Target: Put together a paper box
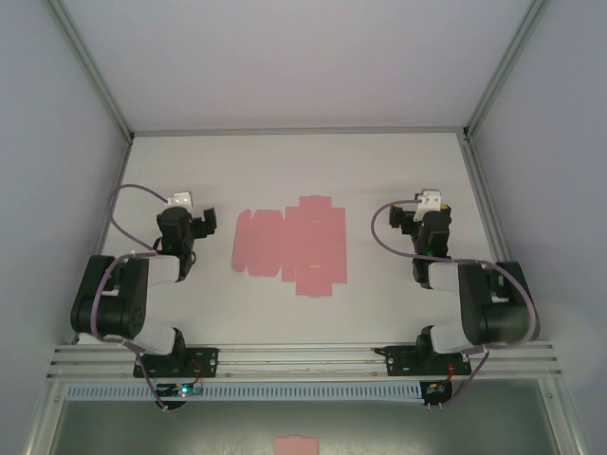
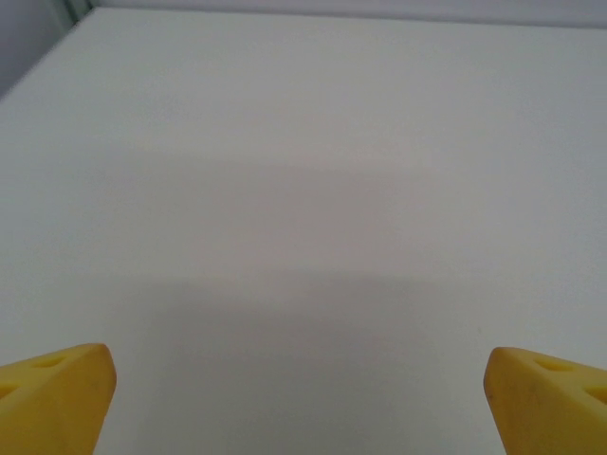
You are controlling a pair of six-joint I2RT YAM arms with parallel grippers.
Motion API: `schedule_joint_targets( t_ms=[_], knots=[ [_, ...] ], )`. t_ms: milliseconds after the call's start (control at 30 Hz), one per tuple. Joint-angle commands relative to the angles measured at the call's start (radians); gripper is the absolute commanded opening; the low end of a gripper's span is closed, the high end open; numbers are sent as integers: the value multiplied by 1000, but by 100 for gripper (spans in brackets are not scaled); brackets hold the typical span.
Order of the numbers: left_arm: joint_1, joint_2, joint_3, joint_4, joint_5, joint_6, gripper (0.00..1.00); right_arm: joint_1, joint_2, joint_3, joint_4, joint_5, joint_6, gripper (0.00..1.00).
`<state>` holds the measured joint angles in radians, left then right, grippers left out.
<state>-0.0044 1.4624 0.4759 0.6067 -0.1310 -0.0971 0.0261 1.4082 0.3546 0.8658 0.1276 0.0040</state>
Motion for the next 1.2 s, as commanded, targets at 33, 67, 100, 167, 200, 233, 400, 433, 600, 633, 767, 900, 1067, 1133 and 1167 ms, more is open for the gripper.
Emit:
schedule_joint_targets(
  t_ms=[33,67,100,167,200,233,400,433,600,633,767,900,1067,1133,1167],
  knots=[
    [4,-177,231,-560,-52,-208,100,79,-165,89,-252,206,15,98],
    [4,-203,259,-641,16,-277,100,106,-196,111,-318,273,30,98],
    [1,-225,265,-683,89,-328,100,125,-218,129,-370,309,52,98],
    [-18,-261,249,-740,194,-424,100,156,-246,154,-461,318,94,98],
    [-24,-274,240,-766,229,-449,100,170,-252,159,-488,313,106,98],
    [-29,-286,237,-815,237,-478,100,184,-257,165,-513,313,112,98],
    [-75,-337,220,-1074,352,-573,100,236,-294,161,-581,312,145,98],
    [-85,-342,191,-1061,417,-598,100,244,-297,161,-580,297,138,98],
    [-116,-300,101,-934,676,-757,89,296,-277,184,-607,326,111,98],
    [-125,-283,93,-913,697,-787,87,306,-275,189,-614,342,110,98],
    [-143,-203,101,-902,709,-818,64,328,-279,204,-635,372,100,98],
    [-145,-110,92,-814,759,-862,62,336,-287,209,-642,383,82,98],
    [-146,-77,105,-824,726,-856,61,337,-304,209,-649,400,71,98],
    [-147,-66,107,-830,693,-856,52,338,-307,209,-651,402,72,98],
    [-146,-56,107,-823,690,-860,50,338,-308,207,-653,401,74,98]
  ],
)
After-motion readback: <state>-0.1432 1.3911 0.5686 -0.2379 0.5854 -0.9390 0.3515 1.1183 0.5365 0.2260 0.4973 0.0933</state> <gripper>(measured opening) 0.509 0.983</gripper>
